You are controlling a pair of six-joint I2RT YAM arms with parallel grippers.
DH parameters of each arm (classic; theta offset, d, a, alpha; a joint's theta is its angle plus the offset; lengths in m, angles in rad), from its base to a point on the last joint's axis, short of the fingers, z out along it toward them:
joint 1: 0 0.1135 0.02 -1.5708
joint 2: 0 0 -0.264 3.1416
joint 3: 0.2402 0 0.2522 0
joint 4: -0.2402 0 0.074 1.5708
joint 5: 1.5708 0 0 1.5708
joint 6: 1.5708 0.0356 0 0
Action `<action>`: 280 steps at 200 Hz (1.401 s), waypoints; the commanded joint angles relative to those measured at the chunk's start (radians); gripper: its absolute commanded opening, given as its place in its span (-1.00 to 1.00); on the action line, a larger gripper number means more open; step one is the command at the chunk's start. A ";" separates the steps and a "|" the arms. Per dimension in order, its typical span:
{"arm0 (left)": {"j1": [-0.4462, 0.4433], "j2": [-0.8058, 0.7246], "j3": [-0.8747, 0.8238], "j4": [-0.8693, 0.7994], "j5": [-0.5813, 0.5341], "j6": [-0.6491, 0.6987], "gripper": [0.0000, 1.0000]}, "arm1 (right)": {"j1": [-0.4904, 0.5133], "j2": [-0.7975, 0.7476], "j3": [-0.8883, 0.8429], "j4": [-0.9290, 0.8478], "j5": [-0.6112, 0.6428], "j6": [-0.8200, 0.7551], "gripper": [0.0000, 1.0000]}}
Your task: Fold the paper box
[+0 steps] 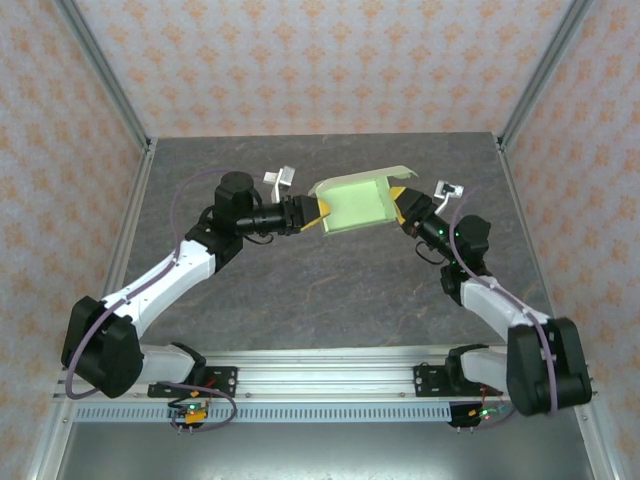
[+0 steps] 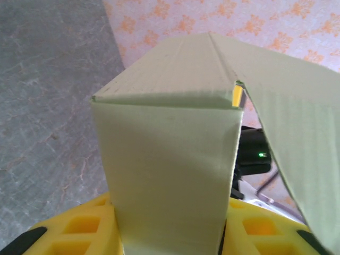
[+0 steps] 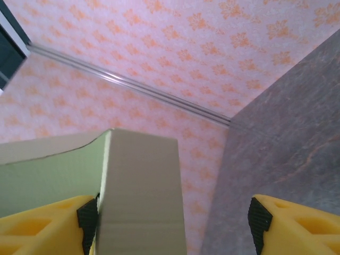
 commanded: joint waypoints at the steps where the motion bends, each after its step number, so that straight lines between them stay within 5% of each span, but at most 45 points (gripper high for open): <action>1: 0.001 0.005 -0.006 0.078 0.040 -0.039 -0.32 | 0.000 0.058 0.023 0.286 0.016 0.201 0.50; 93: 0.002 0.016 -0.026 0.106 0.020 -0.049 -0.32 | 0.100 0.119 0.058 0.347 0.093 0.214 0.29; 164: 0.002 0.004 -0.034 0.068 0.006 -0.016 -0.31 | 0.116 0.157 0.067 0.332 0.124 0.192 -0.05; 238: 0.001 -0.018 -0.013 -0.051 -0.052 0.086 -0.31 | 0.140 -0.024 0.092 -0.244 0.250 -0.123 -0.15; 280: -0.007 -0.027 -0.016 -0.049 -0.074 0.103 -0.31 | 0.146 -0.092 0.101 -0.372 0.328 -0.205 -0.23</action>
